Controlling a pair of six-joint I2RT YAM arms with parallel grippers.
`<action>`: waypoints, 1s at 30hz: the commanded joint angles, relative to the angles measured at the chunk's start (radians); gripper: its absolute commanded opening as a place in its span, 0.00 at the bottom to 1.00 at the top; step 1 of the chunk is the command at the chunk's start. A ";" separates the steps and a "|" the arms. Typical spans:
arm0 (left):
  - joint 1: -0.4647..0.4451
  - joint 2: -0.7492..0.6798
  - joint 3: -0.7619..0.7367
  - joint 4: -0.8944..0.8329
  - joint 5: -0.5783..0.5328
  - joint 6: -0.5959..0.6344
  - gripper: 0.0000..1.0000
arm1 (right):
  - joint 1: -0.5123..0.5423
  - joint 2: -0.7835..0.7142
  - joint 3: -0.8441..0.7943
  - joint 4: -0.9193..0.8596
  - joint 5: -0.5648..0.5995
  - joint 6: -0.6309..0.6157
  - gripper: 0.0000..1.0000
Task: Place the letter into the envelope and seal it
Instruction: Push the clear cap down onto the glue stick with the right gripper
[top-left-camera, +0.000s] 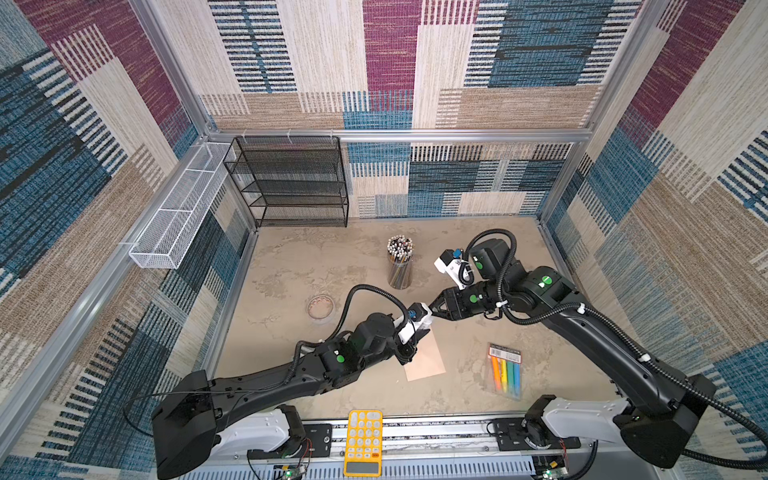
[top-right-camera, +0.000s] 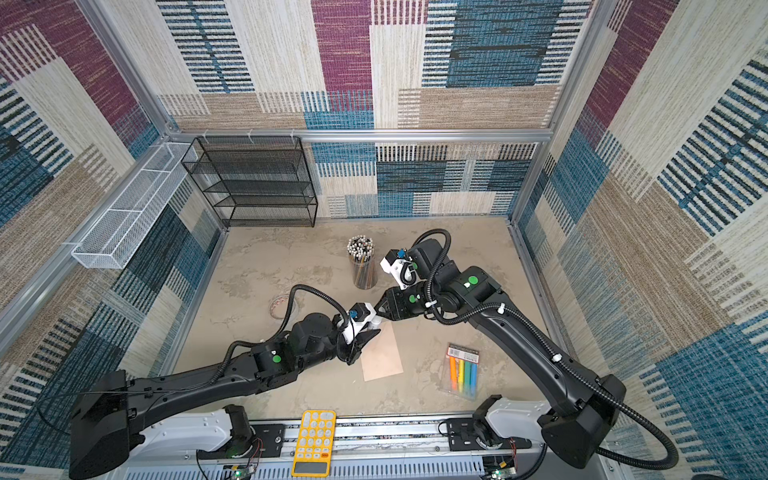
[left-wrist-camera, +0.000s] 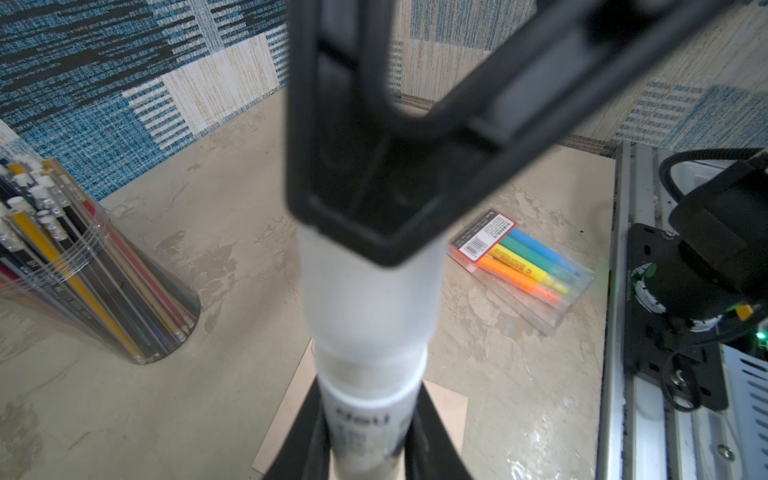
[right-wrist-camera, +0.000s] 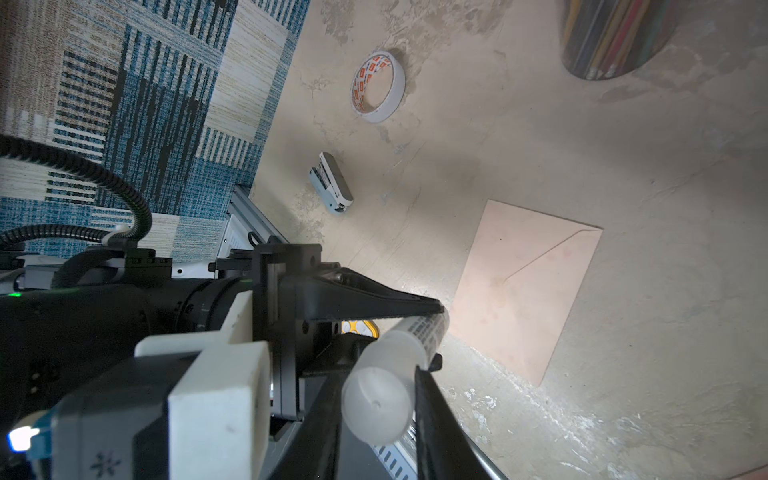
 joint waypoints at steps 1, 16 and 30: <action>0.001 0.002 0.016 0.067 0.007 -0.017 0.00 | 0.015 0.004 0.012 -0.018 -0.022 0.002 0.32; 0.010 -0.033 -0.018 0.161 0.018 -0.040 0.00 | 0.070 0.040 0.022 -0.047 0.108 0.017 0.25; 0.025 -0.080 -0.027 0.225 0.052 -0.062 0.00 | 0.127 0.054 -0.018 -0.002 0.134 0.054 0.23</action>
